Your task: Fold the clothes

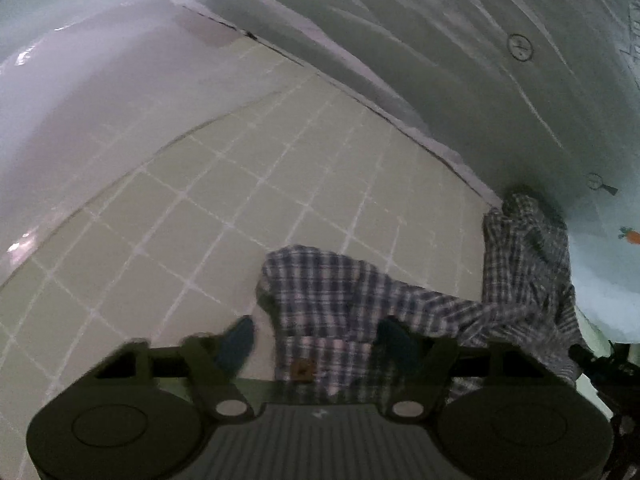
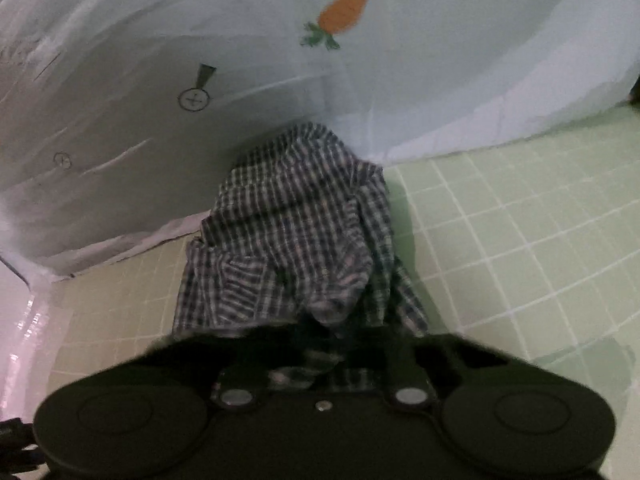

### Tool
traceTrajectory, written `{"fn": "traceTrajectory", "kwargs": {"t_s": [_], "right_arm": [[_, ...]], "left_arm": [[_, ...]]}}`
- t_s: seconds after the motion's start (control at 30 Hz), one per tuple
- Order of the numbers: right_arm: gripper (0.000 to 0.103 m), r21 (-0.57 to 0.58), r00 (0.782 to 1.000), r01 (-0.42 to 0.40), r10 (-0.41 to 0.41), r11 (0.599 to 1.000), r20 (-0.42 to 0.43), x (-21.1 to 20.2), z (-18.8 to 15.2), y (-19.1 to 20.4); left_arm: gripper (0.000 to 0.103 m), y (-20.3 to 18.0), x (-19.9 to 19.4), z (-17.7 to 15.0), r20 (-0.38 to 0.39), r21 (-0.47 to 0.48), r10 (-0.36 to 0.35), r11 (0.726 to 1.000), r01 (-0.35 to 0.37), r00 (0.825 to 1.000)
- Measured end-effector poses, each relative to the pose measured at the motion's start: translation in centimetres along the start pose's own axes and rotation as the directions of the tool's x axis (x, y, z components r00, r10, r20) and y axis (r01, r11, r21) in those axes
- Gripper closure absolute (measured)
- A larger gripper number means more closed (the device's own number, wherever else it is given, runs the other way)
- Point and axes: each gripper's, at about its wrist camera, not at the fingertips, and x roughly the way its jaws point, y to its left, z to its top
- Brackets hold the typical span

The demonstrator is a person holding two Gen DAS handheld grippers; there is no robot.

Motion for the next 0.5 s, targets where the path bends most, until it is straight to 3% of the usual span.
{"fn": "traceTrajectory", "kwargs": {"t_s": [0.03,0.13,0.33,0.5], "right_arm": [[0.100,-0.002,1.000,0.008,-0.008,1.000,0.019,-0.4,0.3,-0.3],[0.100,-0.005,0.994,0.055,-0.055,0.998,0.093,-2.0,1.7,-1.3],[0.100,0.039,0.959,0.152,-0.157,0.988,0.236,-4.1,6.8,-4.5],[0.100,0.036,0.963,0.187,-0.190,0.982,0.191,-1.5,8.0,-6.2]], "left_arm": [[0.084,-0.3,0.3,0.0,-0.003,-0.005,-0.009,1.000,0.009,1.000],[0.085,-1.7,0.8,0.2,0.012,0.000,-0.056,0.998,0.056,0.998],[0.086,-6.9,1.0,2.4,0.058,0.088,-0.159,0.984,0.154,0.986],[0.086,-7.7,2.5,3.9,0.076,0.081,-0.120,0.990,0.113,0.990]]}}
